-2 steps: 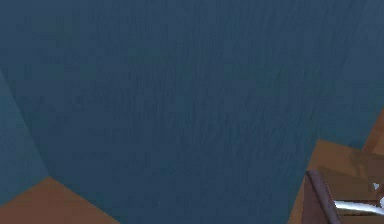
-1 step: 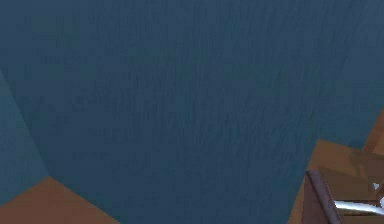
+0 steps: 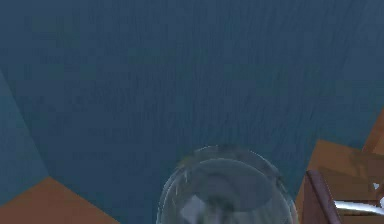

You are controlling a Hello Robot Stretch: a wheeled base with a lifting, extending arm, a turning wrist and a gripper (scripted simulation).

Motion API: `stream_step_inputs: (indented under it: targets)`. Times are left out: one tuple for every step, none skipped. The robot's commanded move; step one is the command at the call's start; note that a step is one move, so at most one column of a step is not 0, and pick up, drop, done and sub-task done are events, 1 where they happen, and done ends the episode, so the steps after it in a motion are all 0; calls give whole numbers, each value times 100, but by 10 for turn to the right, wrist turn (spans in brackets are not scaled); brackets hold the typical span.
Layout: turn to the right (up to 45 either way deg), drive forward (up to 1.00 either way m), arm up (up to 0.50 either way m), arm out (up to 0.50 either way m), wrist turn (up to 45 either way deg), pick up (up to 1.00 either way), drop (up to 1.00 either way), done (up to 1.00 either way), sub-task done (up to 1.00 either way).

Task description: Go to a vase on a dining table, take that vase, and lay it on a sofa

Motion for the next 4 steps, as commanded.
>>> stream_step_inputs:
  targets:
    - [-450,0,0,0,0,0,0,0,0]
    - [-450,0,0,0,0,0,0,0,0]
    - [-450,0,0,0,0,0,0,0,0]
    - [-390,0,0,0,0,0,0,0,0]
